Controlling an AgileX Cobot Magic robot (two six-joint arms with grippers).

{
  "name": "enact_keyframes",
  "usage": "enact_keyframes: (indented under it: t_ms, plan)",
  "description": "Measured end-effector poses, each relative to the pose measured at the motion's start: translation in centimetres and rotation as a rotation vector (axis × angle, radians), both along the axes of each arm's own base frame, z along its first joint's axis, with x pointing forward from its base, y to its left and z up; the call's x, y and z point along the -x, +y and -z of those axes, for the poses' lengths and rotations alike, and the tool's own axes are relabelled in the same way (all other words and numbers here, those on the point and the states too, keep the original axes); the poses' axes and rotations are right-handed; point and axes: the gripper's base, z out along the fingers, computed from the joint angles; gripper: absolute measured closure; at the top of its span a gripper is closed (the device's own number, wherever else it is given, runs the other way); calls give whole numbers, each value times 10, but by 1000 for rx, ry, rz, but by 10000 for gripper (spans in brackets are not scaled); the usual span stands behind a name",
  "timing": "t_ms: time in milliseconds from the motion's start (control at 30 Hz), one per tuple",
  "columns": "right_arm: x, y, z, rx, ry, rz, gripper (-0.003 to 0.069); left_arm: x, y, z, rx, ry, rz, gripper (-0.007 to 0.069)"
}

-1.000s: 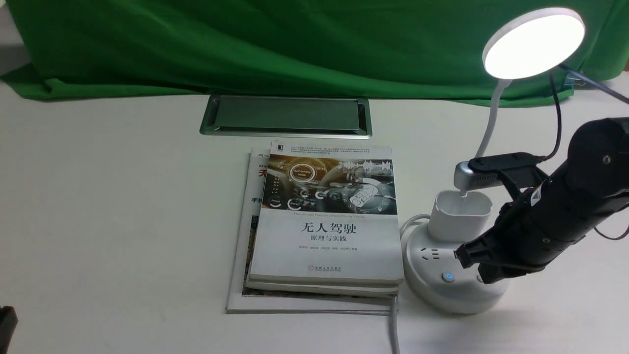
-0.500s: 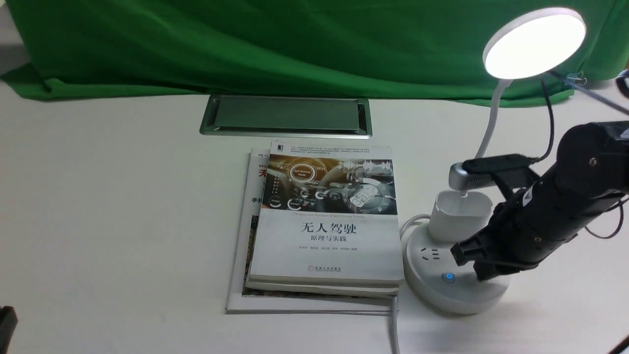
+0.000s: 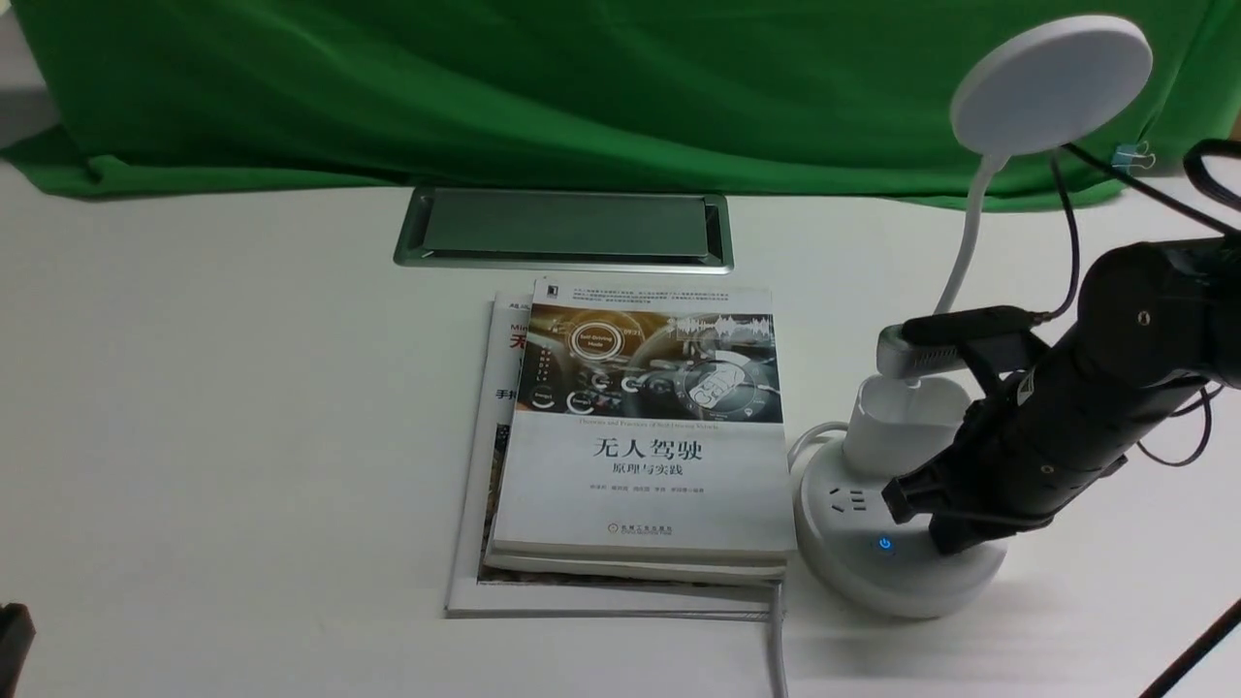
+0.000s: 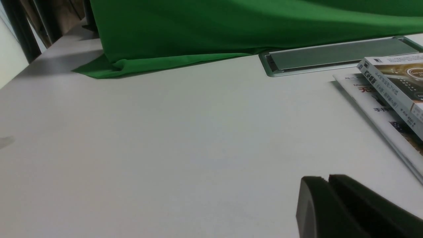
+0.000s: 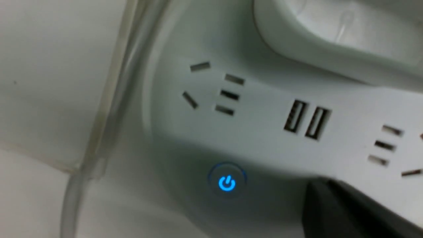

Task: Turn off the desk lamp on the white desktop by hand.
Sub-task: 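Press the power button on the lamp base to turn the lamp off with the right gripper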

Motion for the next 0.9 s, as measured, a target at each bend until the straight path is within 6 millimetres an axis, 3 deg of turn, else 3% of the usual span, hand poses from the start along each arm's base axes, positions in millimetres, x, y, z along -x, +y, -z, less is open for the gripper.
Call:
enact_keyframes:
  t_ms: [200, 300, 433, 633, 767, 900]
  plan:
    - [4, -1, -10, -11, -33, 0, 622, 0, 0, 0, 0, 0, 0, 605]
    - [8, -3, -31, -34, -101, 1, 624, 0, 0, 0, 2, 0, 0, 605]
    - [10, -4, -39, -43, -126, 2, 624, 0, 0, 0, 1, 0, 0, 605]
    - [7, -3, -24, -27, -80, 3, 624, 0, 0, 0, 1, 0, 0, 605]
    - [3, -1, -1, 0, -2, 1, 624, 0, 0, 0, 1, 0, 0, 605]
    - [1, -1, 0, 1, 0, 1, 624, 0, 0, 0, 1, 0, 0, 605]
